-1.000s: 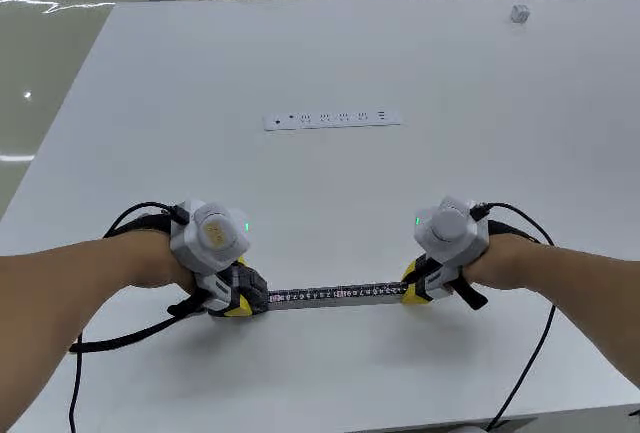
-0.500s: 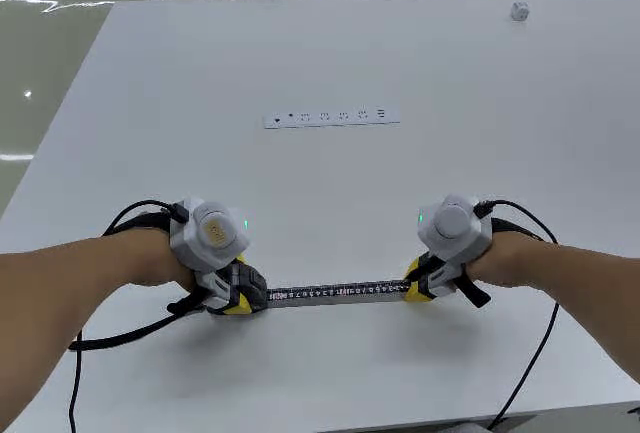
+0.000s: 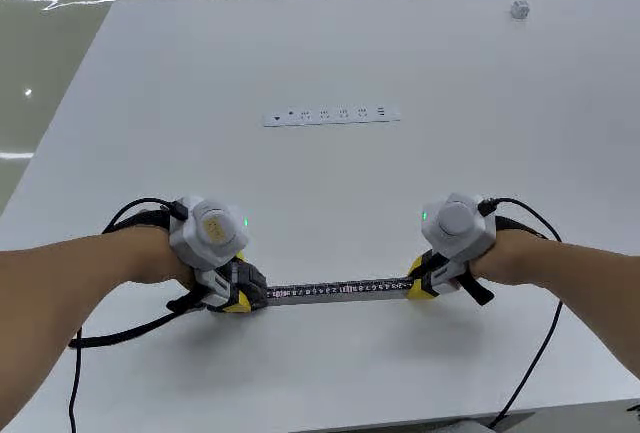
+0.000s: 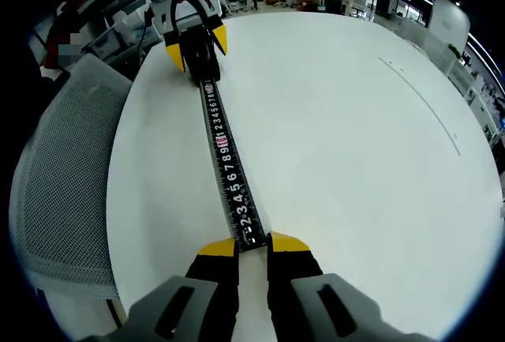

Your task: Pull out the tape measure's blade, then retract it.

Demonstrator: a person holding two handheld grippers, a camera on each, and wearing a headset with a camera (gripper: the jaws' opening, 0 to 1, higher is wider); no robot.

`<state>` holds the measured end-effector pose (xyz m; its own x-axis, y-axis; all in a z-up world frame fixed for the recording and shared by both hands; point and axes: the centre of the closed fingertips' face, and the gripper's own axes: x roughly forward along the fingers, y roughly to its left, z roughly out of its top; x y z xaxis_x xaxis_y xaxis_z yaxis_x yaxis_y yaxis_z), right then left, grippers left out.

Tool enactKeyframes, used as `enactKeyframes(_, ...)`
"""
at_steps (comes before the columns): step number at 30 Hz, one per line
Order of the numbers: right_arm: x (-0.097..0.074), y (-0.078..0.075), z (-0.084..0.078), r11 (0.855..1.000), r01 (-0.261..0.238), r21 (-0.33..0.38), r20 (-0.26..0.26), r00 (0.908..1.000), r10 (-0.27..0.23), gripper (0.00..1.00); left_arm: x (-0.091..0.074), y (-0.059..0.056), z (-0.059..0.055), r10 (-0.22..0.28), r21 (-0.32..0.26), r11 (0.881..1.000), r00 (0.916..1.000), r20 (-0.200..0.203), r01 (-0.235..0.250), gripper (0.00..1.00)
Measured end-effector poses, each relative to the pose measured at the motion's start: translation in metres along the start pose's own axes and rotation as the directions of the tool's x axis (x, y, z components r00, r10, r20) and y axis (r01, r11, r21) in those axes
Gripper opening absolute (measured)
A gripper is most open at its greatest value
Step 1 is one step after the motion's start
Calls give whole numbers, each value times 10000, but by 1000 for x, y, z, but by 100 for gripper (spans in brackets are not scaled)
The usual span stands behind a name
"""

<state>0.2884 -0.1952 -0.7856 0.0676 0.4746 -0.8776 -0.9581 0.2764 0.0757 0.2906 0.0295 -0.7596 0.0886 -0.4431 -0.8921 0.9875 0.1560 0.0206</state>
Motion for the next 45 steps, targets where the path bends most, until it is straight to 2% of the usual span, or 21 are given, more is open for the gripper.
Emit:
enactKeyframes(22,-3,-3,-8,9999,65,133,-30,10000,-64,11,1,0,0,-8,9,10000,10000,-26,8,36)
enactKeyframes(31,-3,-2,-7,9995,80,305,67,9999,-82,12,1,0,-1,-22,12,10000,10000,-51,23,36)
enactKeyframes(45,-4,-1,-5,9998,136,149,191,9997,-138,14,1,0,1,-14,-1,10000,10000,23,14,36)
